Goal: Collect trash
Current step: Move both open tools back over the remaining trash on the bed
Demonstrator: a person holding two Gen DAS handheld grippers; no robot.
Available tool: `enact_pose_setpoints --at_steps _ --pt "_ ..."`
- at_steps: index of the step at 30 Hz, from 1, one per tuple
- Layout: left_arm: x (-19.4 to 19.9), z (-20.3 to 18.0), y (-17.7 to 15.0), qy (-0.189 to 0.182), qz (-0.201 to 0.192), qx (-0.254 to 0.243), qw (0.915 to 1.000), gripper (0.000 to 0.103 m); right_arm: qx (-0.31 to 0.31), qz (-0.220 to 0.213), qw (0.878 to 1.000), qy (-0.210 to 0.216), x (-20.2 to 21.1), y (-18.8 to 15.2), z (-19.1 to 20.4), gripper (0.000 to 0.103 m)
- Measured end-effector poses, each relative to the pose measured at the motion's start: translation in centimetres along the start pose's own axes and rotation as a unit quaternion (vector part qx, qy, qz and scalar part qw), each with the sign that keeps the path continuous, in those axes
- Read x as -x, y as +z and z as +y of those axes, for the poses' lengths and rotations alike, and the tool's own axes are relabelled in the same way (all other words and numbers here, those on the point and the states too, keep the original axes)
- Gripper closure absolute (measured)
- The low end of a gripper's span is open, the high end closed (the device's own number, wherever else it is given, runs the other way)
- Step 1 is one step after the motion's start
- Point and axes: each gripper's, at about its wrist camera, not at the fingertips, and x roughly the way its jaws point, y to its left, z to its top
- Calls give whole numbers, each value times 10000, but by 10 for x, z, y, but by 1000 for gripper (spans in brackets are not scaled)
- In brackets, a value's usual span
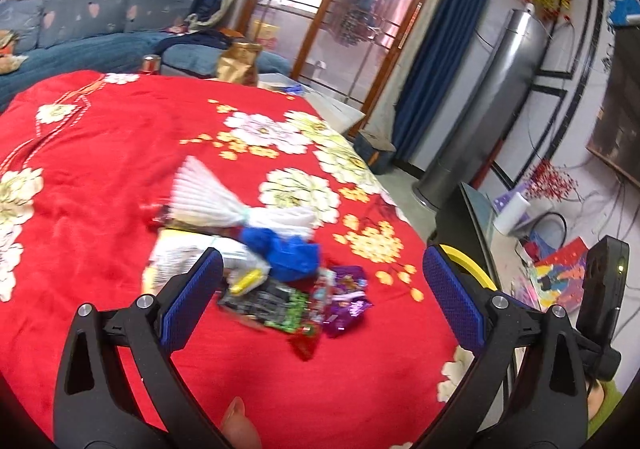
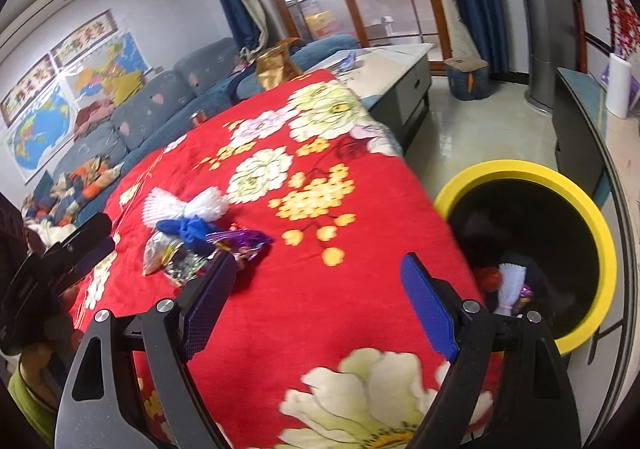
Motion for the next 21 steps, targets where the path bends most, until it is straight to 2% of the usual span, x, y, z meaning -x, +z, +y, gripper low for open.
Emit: enact_pose_setpoints --at_steps 14,20,21 --pt "16 61 3 427 -129 534 9976 11 459 225 9983 271 -35 7 56 22" --pt "13 93 0 655 37 812 9945 11 587 337 9972 324 -54 10 75 22" --pt "12 96 -1 672 71 839 9942 14 605 362 9970 324 -58 10 78 22"
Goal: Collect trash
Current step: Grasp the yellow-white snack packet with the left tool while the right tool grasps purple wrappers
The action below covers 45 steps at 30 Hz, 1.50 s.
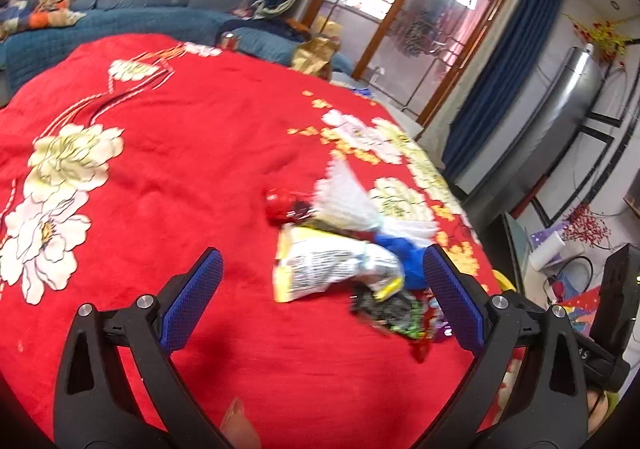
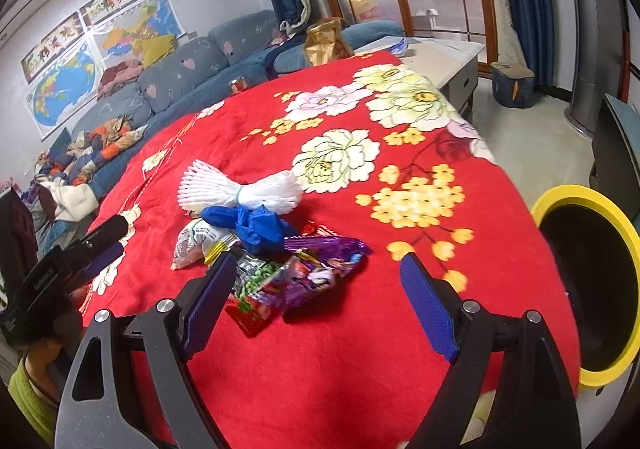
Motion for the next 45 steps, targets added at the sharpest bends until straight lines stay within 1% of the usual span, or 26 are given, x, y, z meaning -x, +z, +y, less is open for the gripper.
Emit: enact_pose_setpoints --at_steps 4,6,7,9,11,13,17,19,21,26,27,28,30,31,33,34,36,37,41,45 --pt "-10 16 -2 -66 229 191 9995 30 23 106 9999 -7 -14 0 6 22" --pt "-16 22 -6 -198 399 337 9984 41 16 155 9999 -9 -19 -1 8 22" --pt "-18 24 -6 -251 460 392 9979 43 10 178 9998 -37 -22 -2 8 22" --pt "-24 30 -8 -421 584 525 9960 53 -16 208 9998 -61 -26 -3 8 22" --pt "-29 34 -9 -561 727 665 9936 58 -54 225 9997 -86 -28 -4 6 24" --pt "-36 37 -11 -686 871 851 9902 58 -68 257 9996 -99 -30 -4 4 26" --pt "-47 45 -15 -778 1034 1182 9845 58 -82 306 9994 -109 -34 -5 2 28" --pt "-49 46 -14 -862 1048 1268 9826 56 -61 330 9994 -105 -36 -5 2 29" --pt "-50 48 -13 -994 1063 1383 9796 51 -69 365 9993 -107 -40 -5 2 31" --pt "-54 45 -11 -1114 1063 1378 9784 50 -171 511 9985 -60 -50 -8 -1 40" --pt "-55 44 -11 -1106 1051 1339 9792 50 -201 542 9983 -45 -52 -9 -1 41" --pt "-56 42 -11 -1093 1048 1289 9800 50 -222 564 9982 -32 -53 -10 -2 45" --pt "-57 39 -10 -1024 1063 1187 9819 54 -283 604 9978 20 -54 -13 -4 48" --pt "-59 38 -10 -1018 1076 1173 9820 56 -307 610 9977 45 -54 -14 -4 51" --pt "-60 38 -10 -1032 1102 1222 9809 66 -331 615 9975 84 -54 -17 -4 57" --pt "-60 39 -10 -1053 1125 1253 9801 66 -336 613 9975 98 -53 -18 -4 61" --pt "-60 39 -10 -1066 1139 1236 9800 69 -346 609 9975 116 -51 -19 -4 65" --pt "-59 39 -11 -1059 1147 1211 9803 70 -349 606 9975 113 -50 -20 -5 66" --pt "-57 39 -14 -1068 1182 1200 9799 82 -433 585 9973 88 -44 -24 -9 68" --pt "-53 35 -14 -1083 1195 1148 9802 89 -551 548 9970 28 -36 -26 -17 68"
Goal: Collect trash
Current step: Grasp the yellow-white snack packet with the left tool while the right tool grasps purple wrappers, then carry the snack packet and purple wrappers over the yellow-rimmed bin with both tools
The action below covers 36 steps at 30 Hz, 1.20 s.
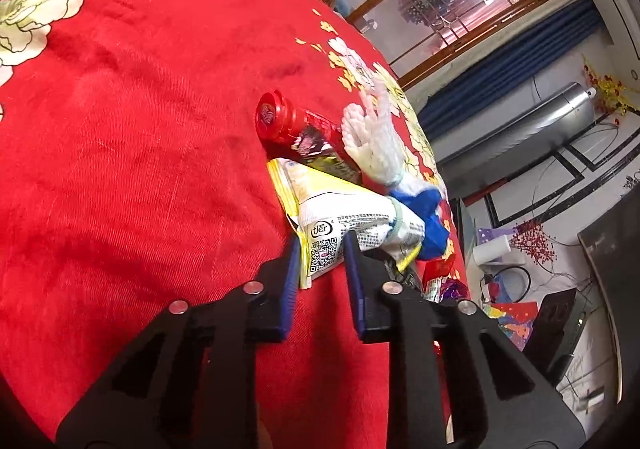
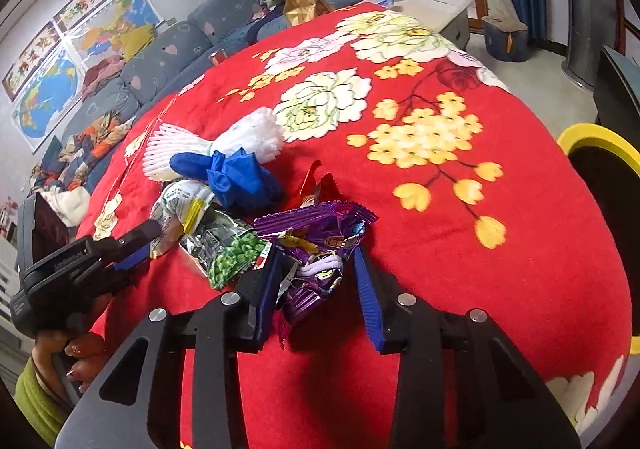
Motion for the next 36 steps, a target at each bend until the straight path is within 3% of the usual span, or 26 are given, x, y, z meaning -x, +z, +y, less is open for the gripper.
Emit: enact_pose_setpoints --at_steps 15,26,36 --pt "33 -32 -9 -110 -204 -412 9989 93 -222 -147 9996 -58 28 -9 -23 69" --pt "58 -58 -8 -106 -534 -700 9961 93 -173 -282 9994 39 38 -7 -19 69" --pt "64 -80 -14 -98 -600 -985 9933 93 -141 -504 9986 81 54 -4 -19 69"
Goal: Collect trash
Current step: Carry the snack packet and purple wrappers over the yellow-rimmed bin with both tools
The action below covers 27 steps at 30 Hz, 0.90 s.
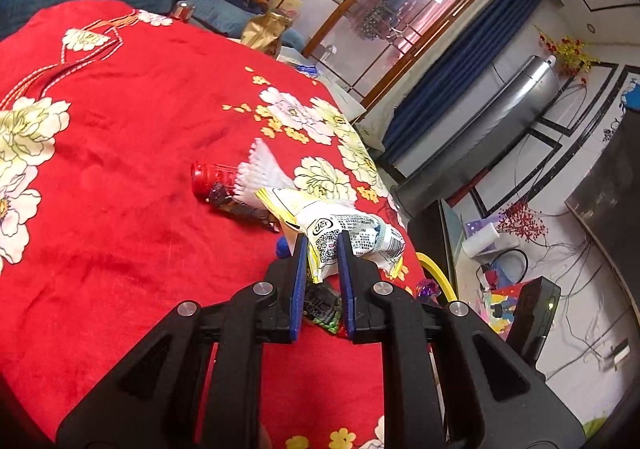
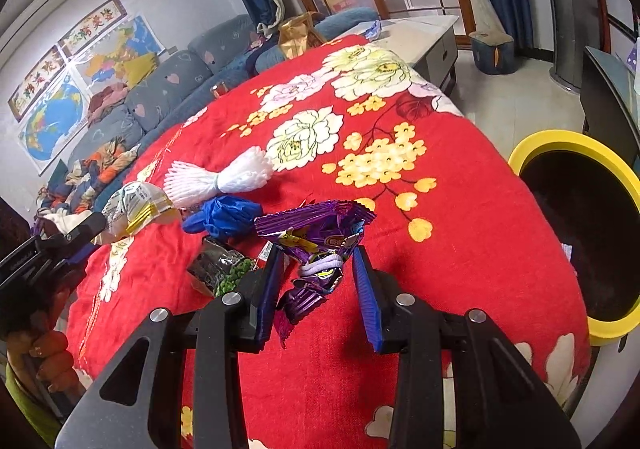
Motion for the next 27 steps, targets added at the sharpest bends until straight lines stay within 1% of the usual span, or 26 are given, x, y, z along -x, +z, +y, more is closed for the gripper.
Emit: enact_pose_setpoints --at_steps 6,18,27 --pt "-4 -14 -3 5 38 -185 9998 93 -29 -147 9999 -49 11 3 -5 69" --pt "-20 -49 -11 -48 147 -599 9981 93 -185 -467 9982 -321 30 14 -31 69" --pt "-31 -67 -17 -109 254 -840 9961 93 -285 -667 9961 -507 42 21 -50 69"
